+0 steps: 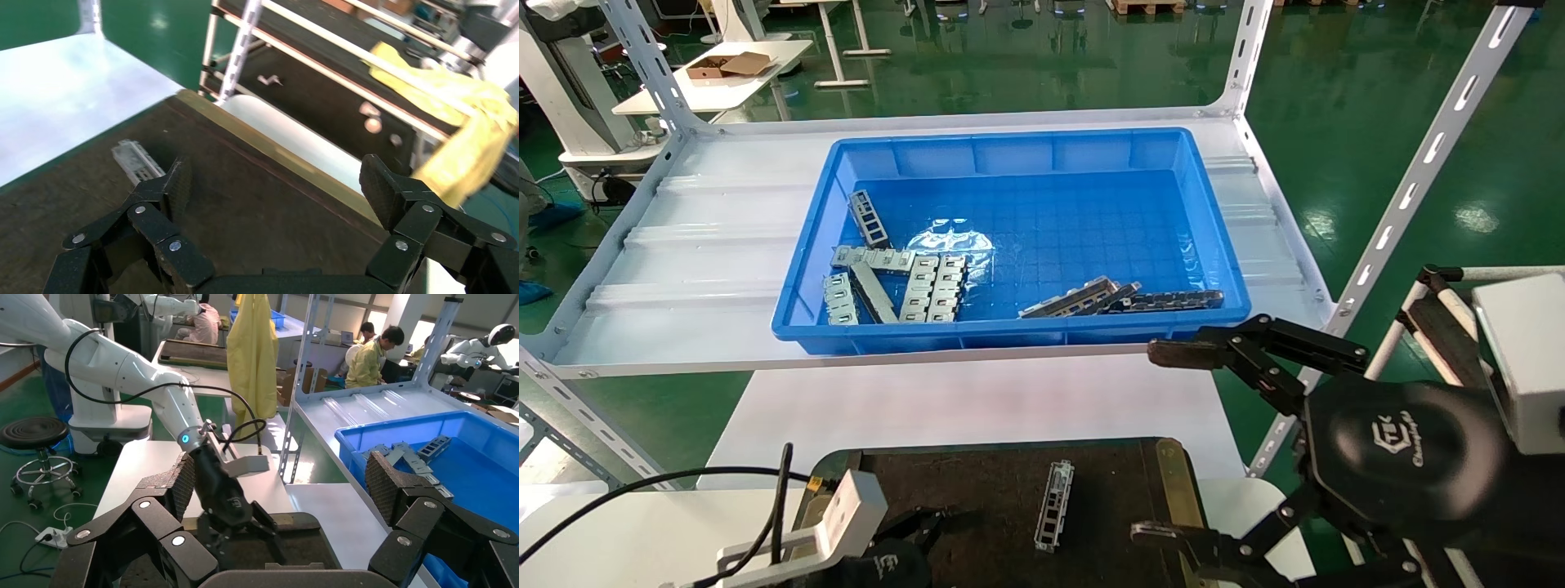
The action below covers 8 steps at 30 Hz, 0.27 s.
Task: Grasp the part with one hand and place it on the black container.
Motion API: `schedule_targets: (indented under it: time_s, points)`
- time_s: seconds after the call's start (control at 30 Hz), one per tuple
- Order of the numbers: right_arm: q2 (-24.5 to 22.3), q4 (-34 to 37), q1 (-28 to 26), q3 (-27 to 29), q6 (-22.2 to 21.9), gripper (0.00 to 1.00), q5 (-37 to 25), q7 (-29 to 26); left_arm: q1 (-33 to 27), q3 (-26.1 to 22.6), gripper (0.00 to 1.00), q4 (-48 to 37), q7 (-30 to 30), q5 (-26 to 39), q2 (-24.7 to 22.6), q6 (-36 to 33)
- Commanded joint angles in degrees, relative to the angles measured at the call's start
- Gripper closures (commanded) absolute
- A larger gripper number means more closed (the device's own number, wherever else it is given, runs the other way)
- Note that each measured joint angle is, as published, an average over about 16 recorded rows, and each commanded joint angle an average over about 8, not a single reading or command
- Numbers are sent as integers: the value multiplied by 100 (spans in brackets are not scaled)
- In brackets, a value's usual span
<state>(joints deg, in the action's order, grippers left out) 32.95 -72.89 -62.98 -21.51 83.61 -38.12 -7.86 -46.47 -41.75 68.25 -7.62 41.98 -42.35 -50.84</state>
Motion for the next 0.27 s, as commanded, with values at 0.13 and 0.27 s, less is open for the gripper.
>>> schedule_targets:
  time_s: [0.13,0.27]
  points:
    - [0,0,0,0,0,0,0,0,-54,62,0,-169,251,-65,167,-551]
    - [0,0,0,0,0,0,0,0,-98,70,0,-226,285,-72,224,-702]
